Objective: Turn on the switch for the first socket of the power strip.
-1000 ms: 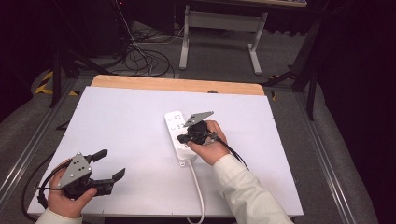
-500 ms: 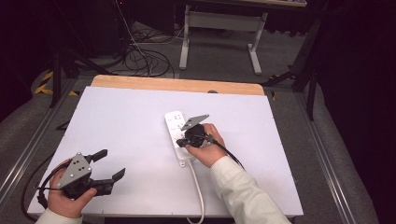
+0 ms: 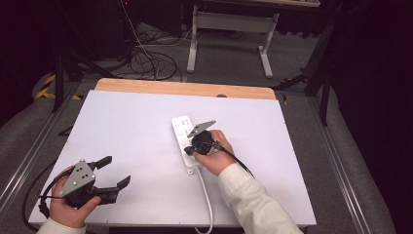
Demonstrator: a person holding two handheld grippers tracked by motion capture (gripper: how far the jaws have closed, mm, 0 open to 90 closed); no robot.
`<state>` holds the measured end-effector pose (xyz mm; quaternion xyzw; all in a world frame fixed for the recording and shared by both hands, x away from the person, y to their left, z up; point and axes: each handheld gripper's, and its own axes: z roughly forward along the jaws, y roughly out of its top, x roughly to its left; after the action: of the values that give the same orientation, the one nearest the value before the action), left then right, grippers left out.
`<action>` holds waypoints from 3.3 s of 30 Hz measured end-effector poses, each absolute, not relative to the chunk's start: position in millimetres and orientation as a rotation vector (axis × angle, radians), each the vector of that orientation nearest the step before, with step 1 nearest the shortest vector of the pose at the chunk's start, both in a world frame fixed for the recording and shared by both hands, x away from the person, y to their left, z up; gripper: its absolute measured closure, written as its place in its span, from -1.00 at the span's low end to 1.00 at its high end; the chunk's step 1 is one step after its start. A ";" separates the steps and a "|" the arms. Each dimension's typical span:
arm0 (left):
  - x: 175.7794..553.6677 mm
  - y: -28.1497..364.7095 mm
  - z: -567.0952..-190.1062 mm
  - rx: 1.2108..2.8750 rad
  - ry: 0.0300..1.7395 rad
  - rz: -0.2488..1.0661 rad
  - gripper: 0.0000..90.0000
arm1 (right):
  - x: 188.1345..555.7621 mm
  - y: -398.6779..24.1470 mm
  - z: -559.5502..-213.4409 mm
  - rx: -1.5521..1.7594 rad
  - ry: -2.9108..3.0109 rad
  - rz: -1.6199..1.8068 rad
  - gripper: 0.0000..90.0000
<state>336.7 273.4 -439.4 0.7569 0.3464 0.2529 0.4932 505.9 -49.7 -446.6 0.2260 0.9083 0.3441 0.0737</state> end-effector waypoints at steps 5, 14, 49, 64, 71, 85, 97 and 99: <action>336.7 273.4 -439.4 1.834 0.841 0.613 -0.65 | 505.6 -49.4 -447.4 0.680 2.721 1.028 1.00; 336.9 274.0 -438.9 1.838 0.838 0.621 -0.65 | 503.9 -48.9 -448.0 0.659 2.712 1.018 1.00; 337.0 273.8 -438.7 1.839 0.838 0.622 -0.65 | 504.6 -51.3 -448.8 0.667 2.730 0.992 1.00; 337.4 272.8 -438.7 1.837 0.837 0.618 -0.65 | 503.4 -47.9 -449.7 0.654 2.730 0.971 1.00; 337.5 274.3 -438.9 1.834 0.841 0.616 -0.65 | 504.7 -50.2 -450.7 0.664 2.740 0.999 1.00; 339.2 274.6 -440.2 1.838 0.844 0.612 -0.65 | 501.3 -51.9 -432.2 0.637 2.628 1.140 1.00; 338.3 273.3 -439.5 1.837 0.842 0.613 -0.65 | 492.8 -55.1 -413.5 0.604 2.583 1.194 1.00; 338.7 273.8 -439.7 1.836 0.845 0.611 -0.65 | 492.5 -56.4 -410.9 0.609 2.571 1.208 1.00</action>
<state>338.7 273.8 -439.7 0.7566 0.3482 0.2520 0.4927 492.5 -56.4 -410.9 0.2083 0.8788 0.4129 0.1178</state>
